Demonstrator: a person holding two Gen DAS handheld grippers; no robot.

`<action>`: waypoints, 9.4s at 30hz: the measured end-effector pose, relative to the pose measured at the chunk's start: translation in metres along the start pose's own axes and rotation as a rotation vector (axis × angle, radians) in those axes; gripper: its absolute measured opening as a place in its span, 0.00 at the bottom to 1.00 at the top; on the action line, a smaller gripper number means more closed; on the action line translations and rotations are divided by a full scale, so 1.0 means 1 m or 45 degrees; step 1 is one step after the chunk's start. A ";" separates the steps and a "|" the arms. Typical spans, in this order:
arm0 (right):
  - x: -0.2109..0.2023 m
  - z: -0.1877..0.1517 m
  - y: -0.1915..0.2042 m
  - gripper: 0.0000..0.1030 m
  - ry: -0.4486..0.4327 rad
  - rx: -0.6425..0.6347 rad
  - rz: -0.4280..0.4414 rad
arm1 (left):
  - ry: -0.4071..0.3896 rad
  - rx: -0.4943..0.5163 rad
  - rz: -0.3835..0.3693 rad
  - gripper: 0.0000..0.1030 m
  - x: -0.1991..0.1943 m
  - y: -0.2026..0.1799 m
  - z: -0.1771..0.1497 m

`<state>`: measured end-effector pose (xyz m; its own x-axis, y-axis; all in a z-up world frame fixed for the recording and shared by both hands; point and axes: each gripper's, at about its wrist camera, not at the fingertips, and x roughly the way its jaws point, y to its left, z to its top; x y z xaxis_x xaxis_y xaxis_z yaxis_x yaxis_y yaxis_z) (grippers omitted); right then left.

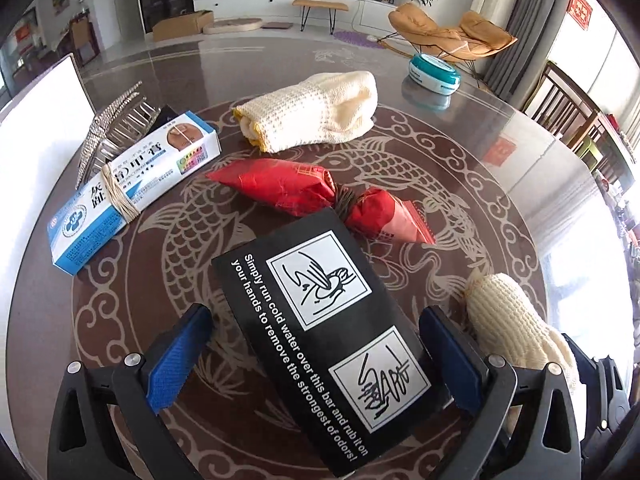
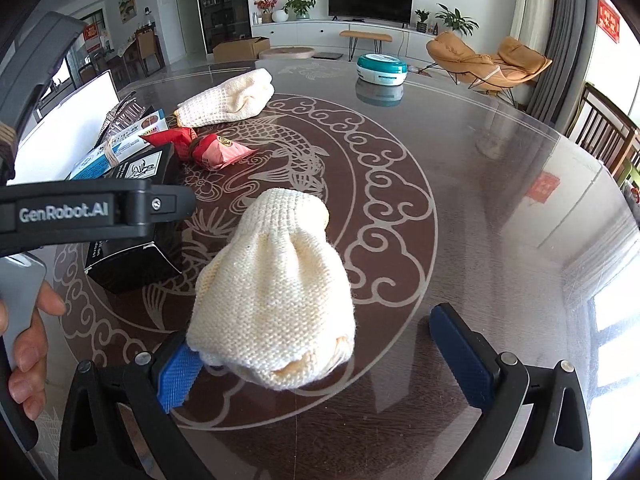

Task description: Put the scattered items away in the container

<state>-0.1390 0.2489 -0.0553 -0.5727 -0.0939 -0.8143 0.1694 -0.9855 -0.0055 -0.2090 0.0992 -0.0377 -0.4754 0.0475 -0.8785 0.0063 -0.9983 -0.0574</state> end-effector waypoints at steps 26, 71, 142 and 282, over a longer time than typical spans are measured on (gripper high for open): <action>0.000 0.000 0.000 1.00 0.000 0.000 0.000 | -0.128 0.223 -0.029 0.57 -0.056 0.110 -0.089; 0.000 0.000 0.000 1.00 0.000 -0.001 0.000 | -0.161 0.123 0.021 1.00 -0.049 0.133 -0.097; -0.105 -0.036 0.133 0.43 0.009 -0.248 0.237 | -0.228 0.169 -0.310 0.56 -0.160 0.175 -0.152; -0.047 -0.062 0.069 1.00 -0.004 0.037 -0.020 | -0.098 0.420 -0.159 1.00 -0.038 0.148 -0.073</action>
<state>-0.0512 0.1941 -0.0535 -0.5774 -0.0788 -0.8126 0.1368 -0.9906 -0.0011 -0.1258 -0.0480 -0.0469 -0.5194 0.1797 -0.8354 -0.3342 -0.9425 0.0051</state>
